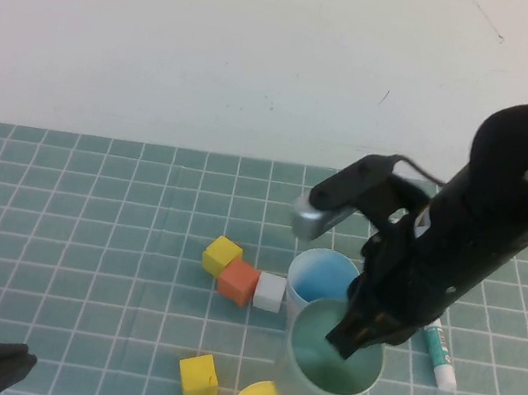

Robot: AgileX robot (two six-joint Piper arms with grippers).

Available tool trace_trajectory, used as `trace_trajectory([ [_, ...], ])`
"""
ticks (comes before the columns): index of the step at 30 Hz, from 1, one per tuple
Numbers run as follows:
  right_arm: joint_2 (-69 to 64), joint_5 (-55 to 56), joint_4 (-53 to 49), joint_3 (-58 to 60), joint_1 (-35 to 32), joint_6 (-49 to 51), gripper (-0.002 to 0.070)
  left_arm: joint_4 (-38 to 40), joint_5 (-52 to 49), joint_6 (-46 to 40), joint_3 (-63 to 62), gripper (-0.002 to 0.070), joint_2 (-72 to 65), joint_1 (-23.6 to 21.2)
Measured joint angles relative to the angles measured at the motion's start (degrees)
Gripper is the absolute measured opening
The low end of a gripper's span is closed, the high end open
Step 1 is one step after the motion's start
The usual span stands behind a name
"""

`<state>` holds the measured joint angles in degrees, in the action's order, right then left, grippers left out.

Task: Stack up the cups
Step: Place the green cup on the yellow cup, then pick up the yellow cup

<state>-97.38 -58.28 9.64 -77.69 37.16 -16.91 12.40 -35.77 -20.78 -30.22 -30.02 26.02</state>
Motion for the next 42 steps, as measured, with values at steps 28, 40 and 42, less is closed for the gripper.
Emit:
trace_trajectory([
  [28,-12.24,6.02,1.92,0.00,4.10,-3.68,0.0466,-0.40,0.08,0.00,0.00,-0.0002,0.00,0.00],
  [40,-20.41,4.29,1.52,0.00,4.10,-3.33,0.0120,-0.40,0.08,0.12,0.00,-0.0002,0.00,0.00],
  [42,-20.15,3.48,0.64,-0.09,4.10,-3.43,0.0055,-0.40,0.08,0.12,0.00,-0.0002,0.00,0.00],
])
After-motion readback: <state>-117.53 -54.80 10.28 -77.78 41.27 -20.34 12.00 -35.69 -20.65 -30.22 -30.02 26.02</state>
